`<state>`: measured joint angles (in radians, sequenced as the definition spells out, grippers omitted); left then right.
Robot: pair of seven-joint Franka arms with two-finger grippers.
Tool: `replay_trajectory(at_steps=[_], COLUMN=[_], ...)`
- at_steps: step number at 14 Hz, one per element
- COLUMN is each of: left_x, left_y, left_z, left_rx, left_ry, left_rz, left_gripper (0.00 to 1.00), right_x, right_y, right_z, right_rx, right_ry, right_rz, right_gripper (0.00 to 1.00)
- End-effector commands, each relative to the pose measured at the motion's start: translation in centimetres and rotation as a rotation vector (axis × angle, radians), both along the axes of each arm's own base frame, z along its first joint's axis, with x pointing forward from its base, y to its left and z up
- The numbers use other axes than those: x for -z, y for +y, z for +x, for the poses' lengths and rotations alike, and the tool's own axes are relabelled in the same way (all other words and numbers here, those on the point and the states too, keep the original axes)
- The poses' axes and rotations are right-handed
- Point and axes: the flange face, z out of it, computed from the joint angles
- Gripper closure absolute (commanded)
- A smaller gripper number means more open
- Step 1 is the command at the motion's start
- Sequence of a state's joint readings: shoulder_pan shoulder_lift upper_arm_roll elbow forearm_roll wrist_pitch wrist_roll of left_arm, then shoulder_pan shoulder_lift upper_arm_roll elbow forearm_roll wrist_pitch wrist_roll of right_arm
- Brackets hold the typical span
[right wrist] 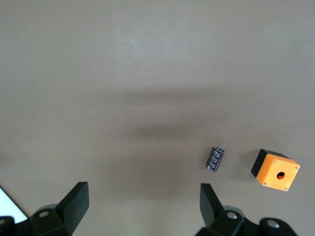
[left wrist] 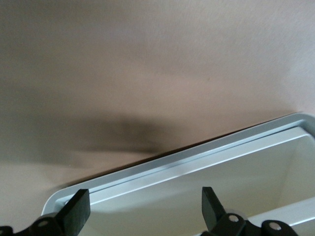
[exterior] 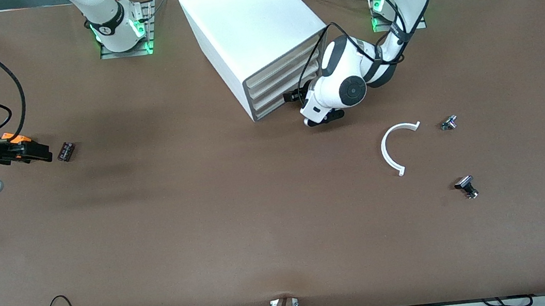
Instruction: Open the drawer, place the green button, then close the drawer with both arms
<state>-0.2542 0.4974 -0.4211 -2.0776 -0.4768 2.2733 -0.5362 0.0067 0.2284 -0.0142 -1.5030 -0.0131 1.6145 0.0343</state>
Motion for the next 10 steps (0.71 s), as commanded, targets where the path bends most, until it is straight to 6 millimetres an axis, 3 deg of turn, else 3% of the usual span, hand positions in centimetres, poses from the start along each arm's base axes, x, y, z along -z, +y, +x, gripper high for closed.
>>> replay_trajectory(at_steps=[1,3,6,8,10], left_x=[-3.6,-6.7,-12.0,-15.1,-18.9], left_y=[2.1,5.4,13.0,14.9,16.9], left_z=[2.7,5.5,11.0,13.0,13.9], left_rx=[-0.011,0.085,0.110,0.101,0.151], left_ry=[-0.094,-0.219,-0.376,-0.404,-0.474], left_rz=[-0.046,-0.088,-0.100,-0.099,-0.031], left_gripper=[0.00,0.00,0.00,0.00,0.00], right_x=[-0.1,-0.8,-1.6,-3.3,-3.5], right_y=[0.0,1.2,0.9,0.1,-0.4], right_z=[-0.1,-0.5,-1.1,-1.8,-1.8], right_rx=[-0.011,-0.012,-0.016,-0.005,-0.008], right_ry=[-0.009,-0.007,0.007,-0.028,-0.052], right_rz=[-0.003,-0.039,-0.041,-0.043,-0.045], right_gripper=[0.00,0.00,0.00,0.00,0.00])
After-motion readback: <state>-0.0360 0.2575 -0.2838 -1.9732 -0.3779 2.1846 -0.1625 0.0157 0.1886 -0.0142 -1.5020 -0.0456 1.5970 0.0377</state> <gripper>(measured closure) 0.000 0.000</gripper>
